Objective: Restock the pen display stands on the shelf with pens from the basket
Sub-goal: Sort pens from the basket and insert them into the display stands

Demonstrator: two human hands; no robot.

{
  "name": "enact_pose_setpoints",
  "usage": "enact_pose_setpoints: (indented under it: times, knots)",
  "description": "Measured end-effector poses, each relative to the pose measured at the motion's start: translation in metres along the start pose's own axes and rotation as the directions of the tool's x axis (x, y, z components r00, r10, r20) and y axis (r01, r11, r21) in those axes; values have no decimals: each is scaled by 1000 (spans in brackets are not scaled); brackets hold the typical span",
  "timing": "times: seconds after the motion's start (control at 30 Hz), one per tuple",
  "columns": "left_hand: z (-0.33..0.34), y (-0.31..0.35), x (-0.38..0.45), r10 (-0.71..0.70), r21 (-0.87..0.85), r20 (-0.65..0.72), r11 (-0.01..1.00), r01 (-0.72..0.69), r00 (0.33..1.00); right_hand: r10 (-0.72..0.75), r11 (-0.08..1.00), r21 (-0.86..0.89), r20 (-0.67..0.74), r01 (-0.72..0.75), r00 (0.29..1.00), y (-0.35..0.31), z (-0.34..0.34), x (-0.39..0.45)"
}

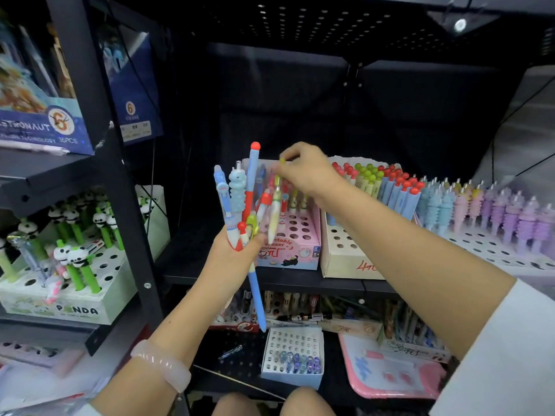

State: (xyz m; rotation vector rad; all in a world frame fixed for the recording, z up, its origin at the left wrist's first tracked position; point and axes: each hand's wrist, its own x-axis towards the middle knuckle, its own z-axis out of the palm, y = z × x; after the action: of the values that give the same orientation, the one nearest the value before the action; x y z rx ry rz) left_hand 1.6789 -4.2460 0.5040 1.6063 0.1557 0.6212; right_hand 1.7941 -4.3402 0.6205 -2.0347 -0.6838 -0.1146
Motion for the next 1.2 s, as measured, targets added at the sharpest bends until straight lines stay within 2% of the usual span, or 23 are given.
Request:
enact_pose_setpoints:
  times: [0.07,0.23,0.43,0.57,0.63,0.7,0.77,0.83,1.03,1.2]
  knots:
    - [0,-2,2,-68,-53,-16,996,67,998,-35,999,33,-66,37,997,0,-15,3]
    - [1,-4,3,-160,-181,-61,972,147,985,-159,985,-91,-111,149,981,-6,-40,12]
    - [-2,-7,4,-184,-187,-59,968,170,981,-207,978,-70,-255,195,945,-5,-52,20]
    - [-4,-8,3,-182,-191,-65,967,166,981,-223,975,-96,-415,202,882,-1,-62,23]
    - [-4,-9,3,-187,-171,-69,970,173,980,-234,965,-193,-350,175,907,2,-61,23]
    - [-3,-8,3,-202,-178,-69,966,187,977,-225,925,-351,-197,145,954,8,-50,22]
    - [-2,-8,3,-209,-186,-66,963,194,976,-198,892,-430,-88,142,976,13,-35,19]
    - [-3,-7,2,-210,-181,-62,964,196,976,-178,878,-460,-55,133,982,16,-26,17]
    - [-5,-3,-2,-215,-220,-55,955,198,975,-169,847,-521,-81,103,982,17,-22,19]
    - [-4,0,-3,-210,-225,-34,954,197,977,-30,828,-557,58,58,998,31,-13,17]
